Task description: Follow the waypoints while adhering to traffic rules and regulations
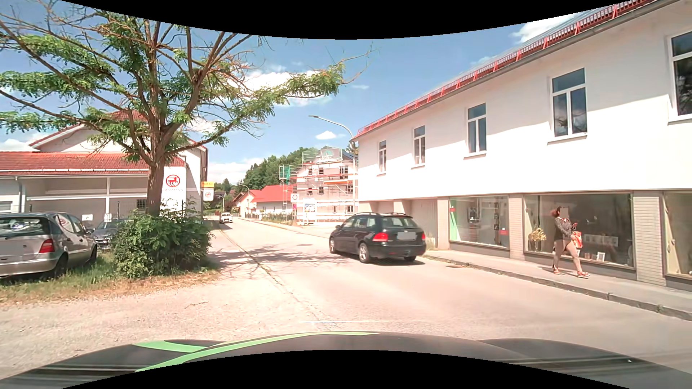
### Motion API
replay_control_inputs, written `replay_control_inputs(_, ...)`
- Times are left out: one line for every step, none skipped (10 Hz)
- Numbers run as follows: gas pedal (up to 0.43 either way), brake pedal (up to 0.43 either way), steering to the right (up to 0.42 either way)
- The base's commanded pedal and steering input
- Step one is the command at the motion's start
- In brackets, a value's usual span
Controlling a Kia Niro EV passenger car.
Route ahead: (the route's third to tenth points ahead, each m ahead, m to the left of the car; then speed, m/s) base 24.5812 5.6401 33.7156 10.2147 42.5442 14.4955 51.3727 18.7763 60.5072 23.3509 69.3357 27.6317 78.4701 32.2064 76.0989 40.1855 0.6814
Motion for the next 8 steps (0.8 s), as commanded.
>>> replay_control_inputs(0.000, 0.250, 0.634)
replay_control_inputs(0.000, 0.256, 0.633)
replay_control_inputs(0.000, 0.250, 0.632)
replay_control_inputs(0.000, 0.250, 0.633)
replay_control_inputs(0.000, 0.244, 0.632)
replay_control_inputs(0.000, 0.244, 0.632)
replay_control_inputs(0.000, 0.244, 0.632)
replay_control_inputs(0.000, 0.244, 0.632)
